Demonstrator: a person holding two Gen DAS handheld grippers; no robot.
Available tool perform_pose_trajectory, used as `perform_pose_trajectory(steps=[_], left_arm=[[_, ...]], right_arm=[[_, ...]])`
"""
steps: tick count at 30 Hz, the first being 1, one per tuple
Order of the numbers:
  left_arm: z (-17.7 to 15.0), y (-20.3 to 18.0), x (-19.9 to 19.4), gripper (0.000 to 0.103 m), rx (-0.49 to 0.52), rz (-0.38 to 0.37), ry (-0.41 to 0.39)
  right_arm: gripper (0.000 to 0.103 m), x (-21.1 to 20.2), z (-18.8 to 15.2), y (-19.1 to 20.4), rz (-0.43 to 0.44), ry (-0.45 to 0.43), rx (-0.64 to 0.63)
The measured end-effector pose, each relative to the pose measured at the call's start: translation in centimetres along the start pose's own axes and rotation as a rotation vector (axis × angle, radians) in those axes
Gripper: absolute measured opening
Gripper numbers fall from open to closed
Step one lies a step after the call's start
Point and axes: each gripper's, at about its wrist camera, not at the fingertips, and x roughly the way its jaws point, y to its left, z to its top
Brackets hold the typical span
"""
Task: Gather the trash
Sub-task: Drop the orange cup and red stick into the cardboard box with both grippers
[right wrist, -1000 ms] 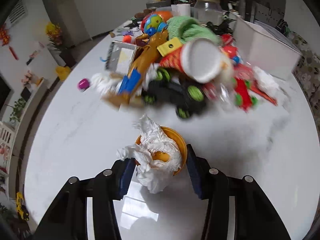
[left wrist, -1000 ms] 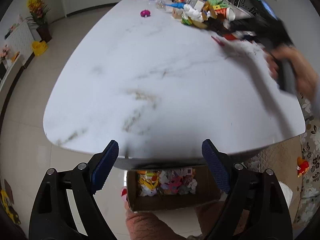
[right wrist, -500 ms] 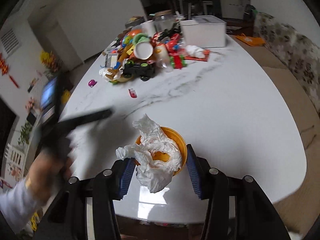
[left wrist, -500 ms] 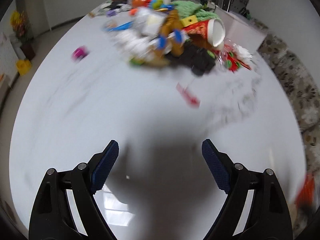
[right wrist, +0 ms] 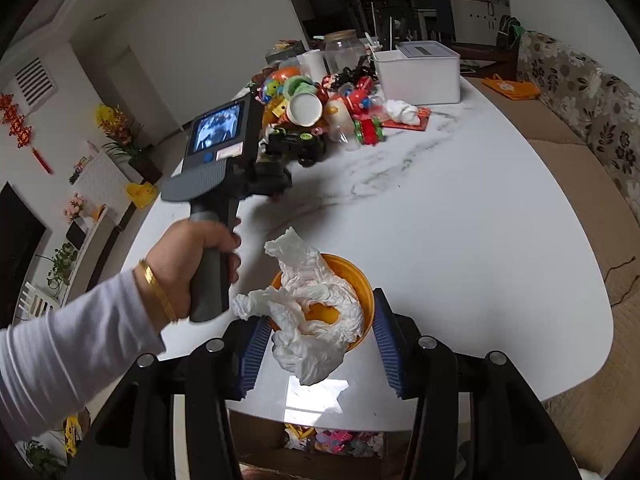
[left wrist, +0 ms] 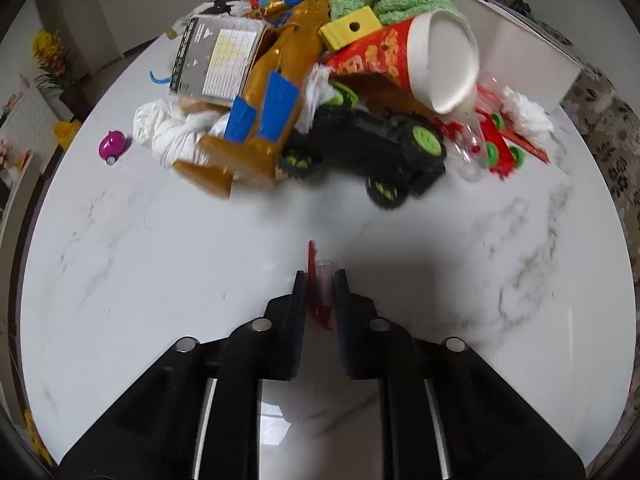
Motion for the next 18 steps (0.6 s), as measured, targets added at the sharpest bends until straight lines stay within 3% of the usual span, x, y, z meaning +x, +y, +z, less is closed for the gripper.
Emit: perform_pose_trajectory(steps=[9,13,18], left_arm=[[-4.6,5.6,-6.5,0.014,0.021,-0.025,-0.065],[-9.6,9.0,-10.6,0.014,0.050,-0.032,-0.090],[-17.7,12.2,-14.5,0.013,0.084,-0.085,-0.057]], right_arm=[[0.049,0.9,0.3,2.8,0.033,0.025,-0.071],[0.049,0.9,-0.8,5.5,0.084,0.072,-0.167],[0.049,1.1,-3.8,9.0,0.161,0.177,-0.303]])
